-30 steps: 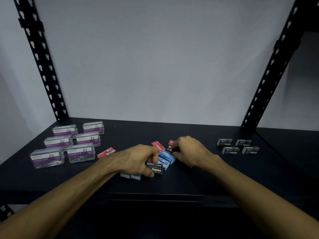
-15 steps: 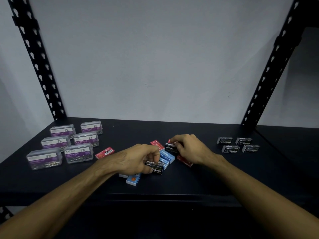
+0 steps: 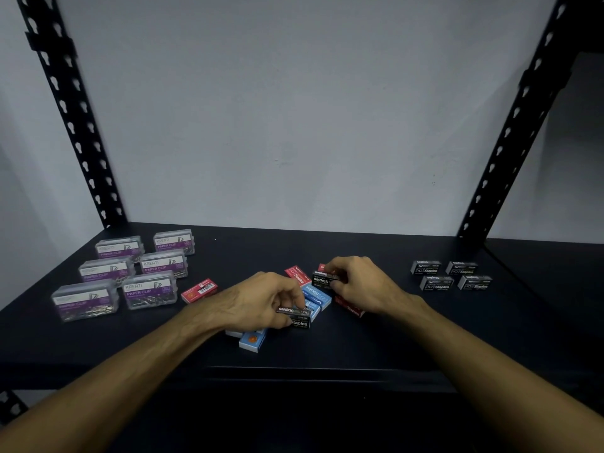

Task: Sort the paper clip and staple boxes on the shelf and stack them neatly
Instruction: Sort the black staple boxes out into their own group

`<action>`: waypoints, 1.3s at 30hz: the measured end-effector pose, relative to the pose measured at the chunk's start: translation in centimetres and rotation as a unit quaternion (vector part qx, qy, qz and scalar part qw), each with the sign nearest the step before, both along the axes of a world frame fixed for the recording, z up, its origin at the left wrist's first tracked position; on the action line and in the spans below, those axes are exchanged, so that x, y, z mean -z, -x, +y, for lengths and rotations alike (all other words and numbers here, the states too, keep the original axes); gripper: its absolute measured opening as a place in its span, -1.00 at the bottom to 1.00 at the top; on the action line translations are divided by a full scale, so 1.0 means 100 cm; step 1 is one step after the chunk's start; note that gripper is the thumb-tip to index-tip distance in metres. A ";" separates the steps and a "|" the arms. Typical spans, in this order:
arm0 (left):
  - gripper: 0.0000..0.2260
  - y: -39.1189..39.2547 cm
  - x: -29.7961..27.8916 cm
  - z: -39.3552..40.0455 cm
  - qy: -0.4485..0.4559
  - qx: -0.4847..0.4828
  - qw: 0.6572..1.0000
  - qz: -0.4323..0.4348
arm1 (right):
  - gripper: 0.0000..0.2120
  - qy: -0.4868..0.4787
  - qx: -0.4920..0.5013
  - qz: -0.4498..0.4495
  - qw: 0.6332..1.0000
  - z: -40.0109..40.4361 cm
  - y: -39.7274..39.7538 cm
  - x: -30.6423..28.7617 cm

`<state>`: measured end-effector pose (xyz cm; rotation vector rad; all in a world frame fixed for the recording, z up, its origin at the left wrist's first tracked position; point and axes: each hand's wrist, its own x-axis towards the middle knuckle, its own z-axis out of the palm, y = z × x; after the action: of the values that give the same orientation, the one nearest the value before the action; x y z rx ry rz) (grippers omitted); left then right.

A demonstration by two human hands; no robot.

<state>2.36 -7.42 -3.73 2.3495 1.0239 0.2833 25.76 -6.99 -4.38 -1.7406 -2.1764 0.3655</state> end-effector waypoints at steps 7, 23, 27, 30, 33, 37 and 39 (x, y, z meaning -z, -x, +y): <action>-0.79 -0.001 -0.001 -0.001 -0.008 0.007 1.000 0.020 | -0.72 0.008 0.019 -0.002 1.000 0.002 0.001 0.001; -0.79 -0.001 0.005 -0.002 -0.038 -0.002 0.999 0.018 | -0.63 -0.048 0.033 0.081 0.995 0.002 -0.004 0.002; -0.80 -0.001 0.005 -0.003 -0.045 -0.006 0.999 0.013 | -0.78 -0.025 0.060 0.094 0.993 0.001 -0.005 0.007; -0.79 -0.002 0.005 -0.004 -0.044 -0.005 0.999 0.014 | -0.89 -0.017 0.068 0.112 0.991 0.000 -0.006 0.010; -0.79 -0.003 0.005 -0.005 -0.047 -0.004 0.999 0.017 | -0.92 -0.027 0.072 0.132 0.988 -0.001 -0.006 0.008; -0.79 -0.003 0.005 -0.005 -0.049 -0.006 0.999 0.016 | -0.88 -0.022 0.057 0.130 0.990 0.000 -0.006 0.004; -0.79 -0.003 0.005 -0.005 -0.046 -0.004 0.999 0.017 | -0.84 -0.029 0.049 0.107 0.993 0.000 -0.005 0.003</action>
<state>2.67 -7.90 -4.20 2.4407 1.0577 0.3014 26.24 -6.96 -4.70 -1.6864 -1.9266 0.4386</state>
